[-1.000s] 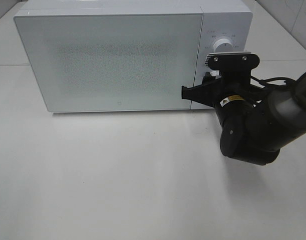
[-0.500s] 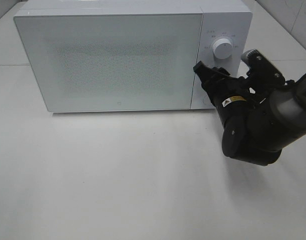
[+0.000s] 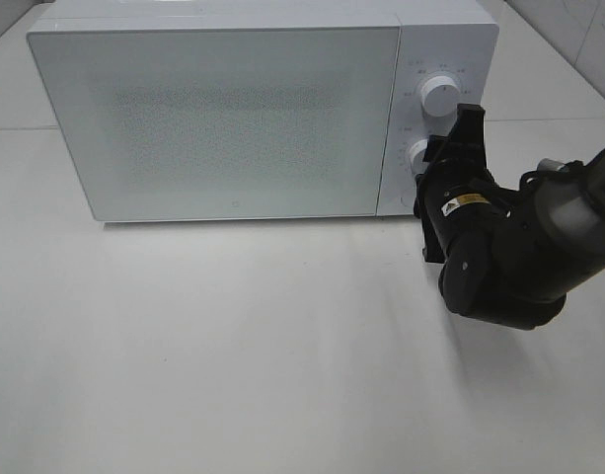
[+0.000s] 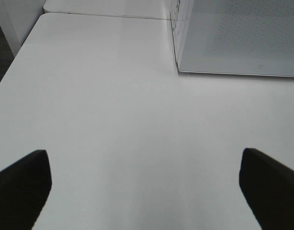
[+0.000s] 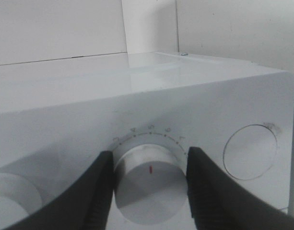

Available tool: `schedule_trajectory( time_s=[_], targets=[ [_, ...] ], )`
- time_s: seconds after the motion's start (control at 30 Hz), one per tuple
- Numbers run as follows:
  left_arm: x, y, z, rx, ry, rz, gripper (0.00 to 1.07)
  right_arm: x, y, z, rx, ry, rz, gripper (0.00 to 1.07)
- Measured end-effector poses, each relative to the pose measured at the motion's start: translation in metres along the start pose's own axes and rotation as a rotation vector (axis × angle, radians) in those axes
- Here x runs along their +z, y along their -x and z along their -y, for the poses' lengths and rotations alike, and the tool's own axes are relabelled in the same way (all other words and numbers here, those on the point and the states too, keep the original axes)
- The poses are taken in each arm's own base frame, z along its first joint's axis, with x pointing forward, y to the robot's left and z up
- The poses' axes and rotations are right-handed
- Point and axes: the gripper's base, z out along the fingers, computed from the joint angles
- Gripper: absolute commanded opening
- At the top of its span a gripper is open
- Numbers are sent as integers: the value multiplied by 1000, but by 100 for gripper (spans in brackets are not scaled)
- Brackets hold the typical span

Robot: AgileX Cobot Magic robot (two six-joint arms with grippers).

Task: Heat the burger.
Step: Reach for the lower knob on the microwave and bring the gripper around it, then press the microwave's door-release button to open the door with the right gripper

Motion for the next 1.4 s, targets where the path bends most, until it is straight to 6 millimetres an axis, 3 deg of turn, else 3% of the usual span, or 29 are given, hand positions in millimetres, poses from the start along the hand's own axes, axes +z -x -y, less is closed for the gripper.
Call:
schedule_trajectory(
  time_s=[0.3,0.4,0.53,0.57,0.67,0.7,0.77,0.83,0.93,1.4],
  targets=[
    [0,0,0,2,0,0,100,0,0,0,7,0,-10,5],
    [0,0,0,2,0,0,100,0,0,0,5,0,-10,11],
    [0,0,0,2,0,0,100,0,0,0,-10,0,-10,23],
    [0,0,0,2,0,0,100,0,0,0,-12,0,-10,31],
    [0,0,0,2,0,0,100,0,0,0,-13,0,-10,35],
    [0,0,0,2,0,0,100,0,0,0,-15,0,-10,44],
    [0,0,0,2,0,0,100,0,0,0,-21,1,-17,47],
    [0,0,0,2,0,0,100,-1,-15,-2,-64,21,-142,58],
    [0,0,0,2,0,0,100,-4,-22,-6,-91,42,-193,65],
    [0,0,0,3,0,0,100,-30,-3,-16,-181,28,-182,69]
  ],
)
